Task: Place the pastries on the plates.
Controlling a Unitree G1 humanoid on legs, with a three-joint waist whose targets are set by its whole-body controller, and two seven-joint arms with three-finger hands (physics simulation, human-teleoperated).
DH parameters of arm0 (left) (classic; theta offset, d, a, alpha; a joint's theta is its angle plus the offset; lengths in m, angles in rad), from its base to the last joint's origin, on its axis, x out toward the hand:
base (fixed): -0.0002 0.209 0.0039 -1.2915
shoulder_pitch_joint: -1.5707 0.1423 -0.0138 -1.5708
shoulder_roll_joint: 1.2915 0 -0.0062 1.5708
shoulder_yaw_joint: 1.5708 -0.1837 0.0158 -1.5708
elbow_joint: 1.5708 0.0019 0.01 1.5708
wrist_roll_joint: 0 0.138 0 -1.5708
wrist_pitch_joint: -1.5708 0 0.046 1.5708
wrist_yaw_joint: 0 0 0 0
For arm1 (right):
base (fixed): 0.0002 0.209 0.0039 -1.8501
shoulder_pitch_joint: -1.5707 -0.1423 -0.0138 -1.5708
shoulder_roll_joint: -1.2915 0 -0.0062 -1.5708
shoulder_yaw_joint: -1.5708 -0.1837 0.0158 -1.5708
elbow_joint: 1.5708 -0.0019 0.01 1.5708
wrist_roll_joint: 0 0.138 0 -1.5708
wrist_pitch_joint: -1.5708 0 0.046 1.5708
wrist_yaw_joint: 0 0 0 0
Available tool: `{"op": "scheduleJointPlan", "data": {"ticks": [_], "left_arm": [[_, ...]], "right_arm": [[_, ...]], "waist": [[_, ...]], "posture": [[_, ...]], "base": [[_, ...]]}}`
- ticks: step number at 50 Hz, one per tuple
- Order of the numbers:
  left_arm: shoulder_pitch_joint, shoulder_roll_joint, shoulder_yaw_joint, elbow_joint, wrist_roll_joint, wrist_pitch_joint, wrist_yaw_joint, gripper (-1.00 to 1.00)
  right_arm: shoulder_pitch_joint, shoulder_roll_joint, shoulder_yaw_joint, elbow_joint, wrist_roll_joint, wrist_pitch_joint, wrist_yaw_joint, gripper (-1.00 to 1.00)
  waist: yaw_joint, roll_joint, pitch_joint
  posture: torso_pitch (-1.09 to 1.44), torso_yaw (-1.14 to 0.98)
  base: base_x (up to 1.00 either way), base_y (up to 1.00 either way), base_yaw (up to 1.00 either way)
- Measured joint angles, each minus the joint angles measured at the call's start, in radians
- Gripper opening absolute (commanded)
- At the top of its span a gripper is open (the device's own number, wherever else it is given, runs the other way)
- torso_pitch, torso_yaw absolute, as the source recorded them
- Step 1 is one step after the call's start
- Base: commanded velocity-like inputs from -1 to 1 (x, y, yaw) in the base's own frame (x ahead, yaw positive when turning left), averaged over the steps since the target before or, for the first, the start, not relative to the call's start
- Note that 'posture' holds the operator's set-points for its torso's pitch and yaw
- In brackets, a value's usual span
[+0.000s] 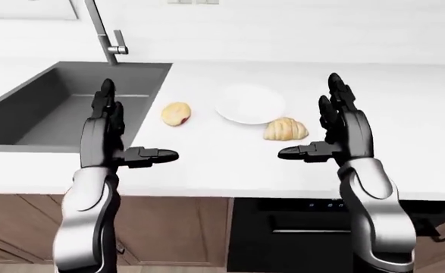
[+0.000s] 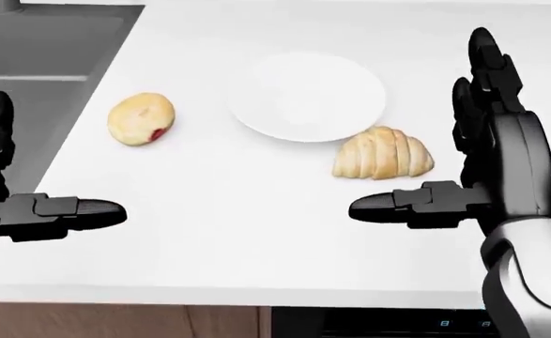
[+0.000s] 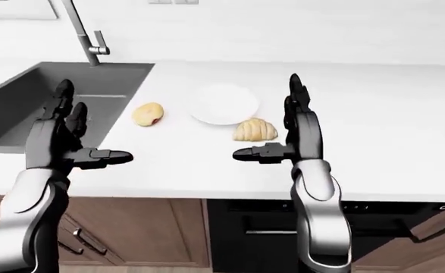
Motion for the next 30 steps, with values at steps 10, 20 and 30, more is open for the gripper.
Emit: {"op": "scheduleJointPlan", "data": {"ticks": [10, 20, 30], "left_arm": [[0.003, -0.014, -0.017, -0.016, -0.002, -0.041, -0.004, 1.00], [0.001, -0.005, -0.009, -0.010, 0.002, -0.027, -0.009, 1.00], [0.001, -0.002, -0.004, -0.009, 0.002, -0.018, -0.013, 1.00]], "right_arm": [[0.003, -0.013, -0.009, -0.021, -0.025, -0.046, -0.004, 1.00], [0.000, -0.015, 0.015, 0.003, -0.095, 0.009, 0.016, 1.00], [-0.099, -0.024, 0.100, 0.064, -0.291, 0.062, 0.123, 1.00]], "waist": [[-0.003, -0.096, 0.017], [-0.031, -0.025, 0.008], [-0.028, -0.049, -0.009]], "posture": [[0.00, 0.00], [0.00, 0.00], [0.00, 0.00]], "base": [[0.23, -0.18, 0.00], [0.00, 0.00, 0.00], [0.00, 0.00, 0.00]]}}
